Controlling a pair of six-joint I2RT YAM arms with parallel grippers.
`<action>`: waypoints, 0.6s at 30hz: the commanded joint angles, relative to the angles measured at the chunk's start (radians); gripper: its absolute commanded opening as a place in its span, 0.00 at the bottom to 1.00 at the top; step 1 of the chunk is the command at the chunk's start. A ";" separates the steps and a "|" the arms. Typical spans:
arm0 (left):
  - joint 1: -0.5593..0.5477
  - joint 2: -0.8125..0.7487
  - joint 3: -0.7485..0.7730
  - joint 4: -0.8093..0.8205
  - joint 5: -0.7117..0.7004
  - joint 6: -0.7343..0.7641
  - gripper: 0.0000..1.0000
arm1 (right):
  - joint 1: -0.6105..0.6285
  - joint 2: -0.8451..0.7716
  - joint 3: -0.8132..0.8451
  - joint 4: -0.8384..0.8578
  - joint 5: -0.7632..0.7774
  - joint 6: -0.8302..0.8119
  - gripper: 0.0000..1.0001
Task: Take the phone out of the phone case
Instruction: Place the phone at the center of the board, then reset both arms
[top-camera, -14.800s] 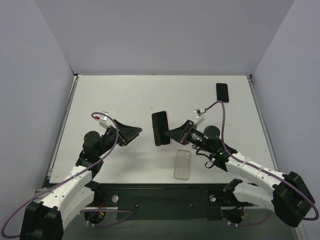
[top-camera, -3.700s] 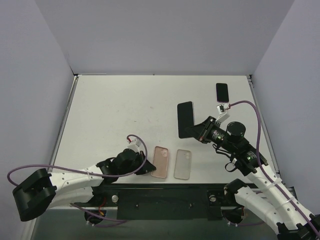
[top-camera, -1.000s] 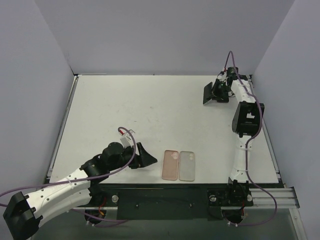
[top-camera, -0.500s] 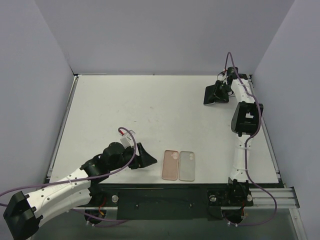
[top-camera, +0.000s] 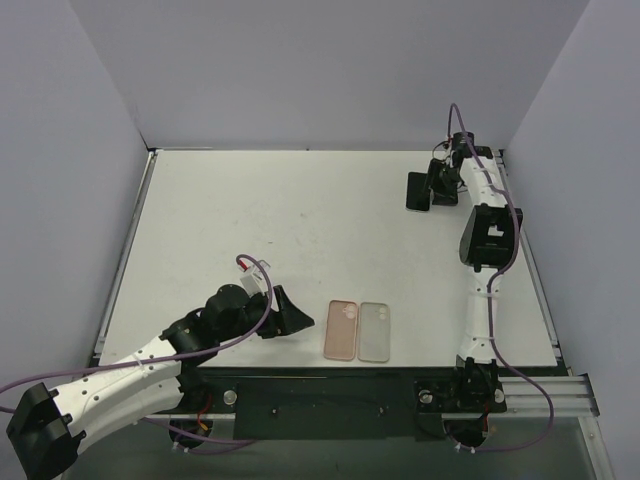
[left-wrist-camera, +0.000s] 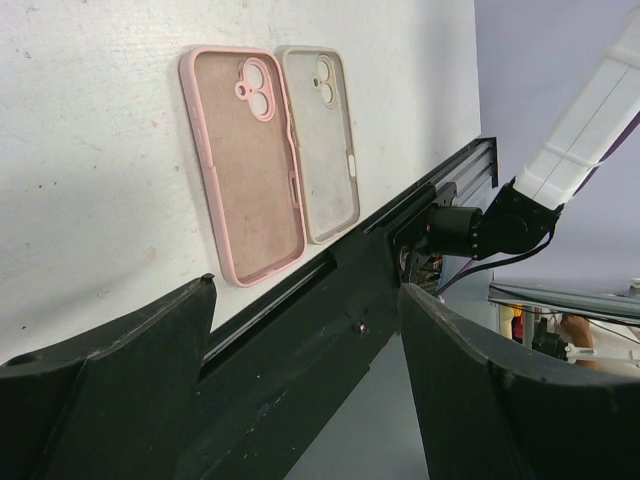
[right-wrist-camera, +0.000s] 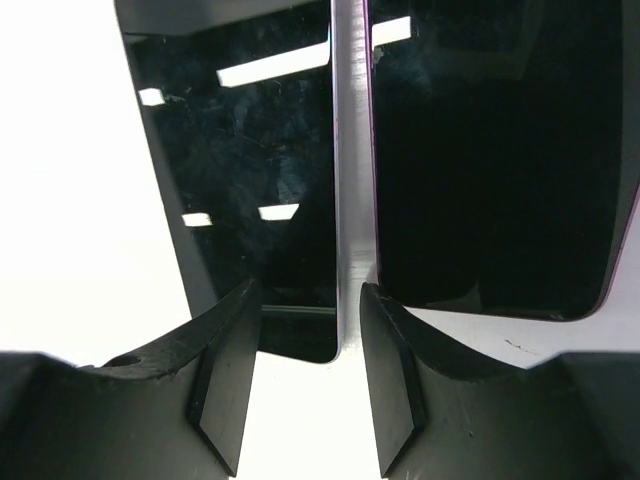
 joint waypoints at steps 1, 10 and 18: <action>0.004 0.001 0.024 0.014 -0.002 -0.009 0.84 | 0.021 0.013 0.051 -0.038 0.066 -0.027 0.40; 0.013 0.033 0.146 -0.045 -0.054 0.106 0.84 | 0.070 -0.310 -0.108 -0.043 0.284 0.080 0.41; 0.029 0.019 0.435 -0.176 -0.267 0.346 0.84 | 0.238 -0.931 -0.753 0.149 0.612 0.110 0.64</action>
